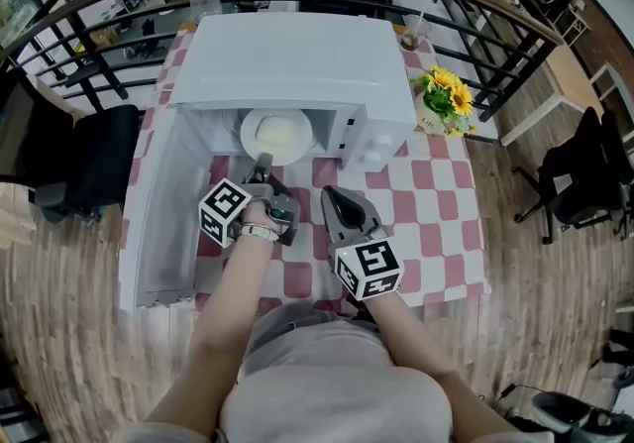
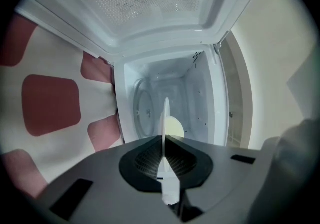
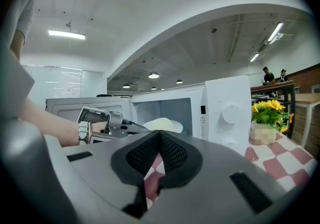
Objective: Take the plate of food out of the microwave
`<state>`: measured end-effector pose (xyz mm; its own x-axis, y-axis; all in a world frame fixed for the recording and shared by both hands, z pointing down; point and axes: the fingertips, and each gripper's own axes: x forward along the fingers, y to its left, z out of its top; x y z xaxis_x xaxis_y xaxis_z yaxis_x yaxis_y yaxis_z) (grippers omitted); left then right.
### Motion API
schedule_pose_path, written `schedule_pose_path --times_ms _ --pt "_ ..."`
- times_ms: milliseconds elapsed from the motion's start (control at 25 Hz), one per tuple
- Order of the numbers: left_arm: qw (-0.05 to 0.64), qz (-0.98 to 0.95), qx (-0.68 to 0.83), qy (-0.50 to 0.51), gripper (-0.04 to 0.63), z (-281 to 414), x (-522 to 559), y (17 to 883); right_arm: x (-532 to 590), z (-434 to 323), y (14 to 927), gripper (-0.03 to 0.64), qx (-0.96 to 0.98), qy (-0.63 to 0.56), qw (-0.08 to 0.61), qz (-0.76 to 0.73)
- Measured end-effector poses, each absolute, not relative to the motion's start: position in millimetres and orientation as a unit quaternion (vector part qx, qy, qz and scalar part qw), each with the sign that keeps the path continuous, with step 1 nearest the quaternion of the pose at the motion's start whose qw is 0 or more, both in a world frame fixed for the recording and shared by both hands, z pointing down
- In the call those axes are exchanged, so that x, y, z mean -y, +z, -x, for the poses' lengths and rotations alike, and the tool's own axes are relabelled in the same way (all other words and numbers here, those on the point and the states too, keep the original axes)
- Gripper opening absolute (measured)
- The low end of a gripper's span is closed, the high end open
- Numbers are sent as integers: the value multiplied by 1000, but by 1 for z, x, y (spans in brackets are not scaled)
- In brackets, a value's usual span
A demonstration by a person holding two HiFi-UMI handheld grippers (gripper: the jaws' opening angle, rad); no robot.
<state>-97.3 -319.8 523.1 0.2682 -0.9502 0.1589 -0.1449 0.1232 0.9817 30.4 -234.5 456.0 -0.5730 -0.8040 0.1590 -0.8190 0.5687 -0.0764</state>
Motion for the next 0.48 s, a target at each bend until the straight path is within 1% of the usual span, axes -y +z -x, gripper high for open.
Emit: schedule_pose_path --times_ms 480 --pt "566 -567 470 -370 15 89 293 503 234 -34 452 23 879 77 46 -468"
